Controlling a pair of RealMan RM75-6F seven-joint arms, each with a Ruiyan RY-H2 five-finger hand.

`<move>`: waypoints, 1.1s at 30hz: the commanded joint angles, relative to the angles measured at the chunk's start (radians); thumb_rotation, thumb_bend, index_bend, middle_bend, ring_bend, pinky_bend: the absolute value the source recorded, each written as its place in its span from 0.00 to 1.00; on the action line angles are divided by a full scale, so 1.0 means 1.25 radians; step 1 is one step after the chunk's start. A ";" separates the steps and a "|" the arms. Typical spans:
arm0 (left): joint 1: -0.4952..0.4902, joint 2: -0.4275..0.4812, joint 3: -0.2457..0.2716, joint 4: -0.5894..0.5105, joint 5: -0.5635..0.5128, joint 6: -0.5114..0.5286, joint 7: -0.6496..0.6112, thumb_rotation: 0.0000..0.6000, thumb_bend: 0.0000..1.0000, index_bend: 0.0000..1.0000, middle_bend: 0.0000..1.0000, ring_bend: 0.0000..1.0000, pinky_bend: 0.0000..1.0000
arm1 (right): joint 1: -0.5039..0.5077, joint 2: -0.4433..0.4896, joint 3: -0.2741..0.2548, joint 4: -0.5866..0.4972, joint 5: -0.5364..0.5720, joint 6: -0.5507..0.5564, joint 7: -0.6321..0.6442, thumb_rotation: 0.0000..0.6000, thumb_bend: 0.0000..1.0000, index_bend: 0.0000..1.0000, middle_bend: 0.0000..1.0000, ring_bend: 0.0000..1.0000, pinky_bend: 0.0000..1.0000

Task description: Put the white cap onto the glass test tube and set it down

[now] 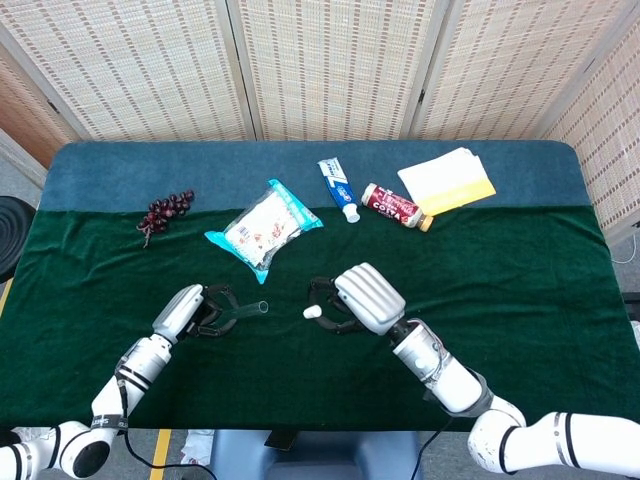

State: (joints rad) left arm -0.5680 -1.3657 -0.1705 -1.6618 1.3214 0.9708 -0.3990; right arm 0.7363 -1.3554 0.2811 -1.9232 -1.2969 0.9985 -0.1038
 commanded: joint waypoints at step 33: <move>-0.010 -0.041 0.007 -0.006 0.000 0.014 0.019 1.00 0.47 0.64 1.00 0.93 0.93 | 0.059 -0.092 -0.001 0.036 0.043 0.027 -0.064 1.00 0.61 0.73 1.00 1.00 1.00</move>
State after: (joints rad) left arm -0.5805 -1.4168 -0.1612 -1.6697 1.3218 0.9886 -0.3748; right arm 0.8091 -1.4695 0.2799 -1.8783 -1.2428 1.0319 -0.1833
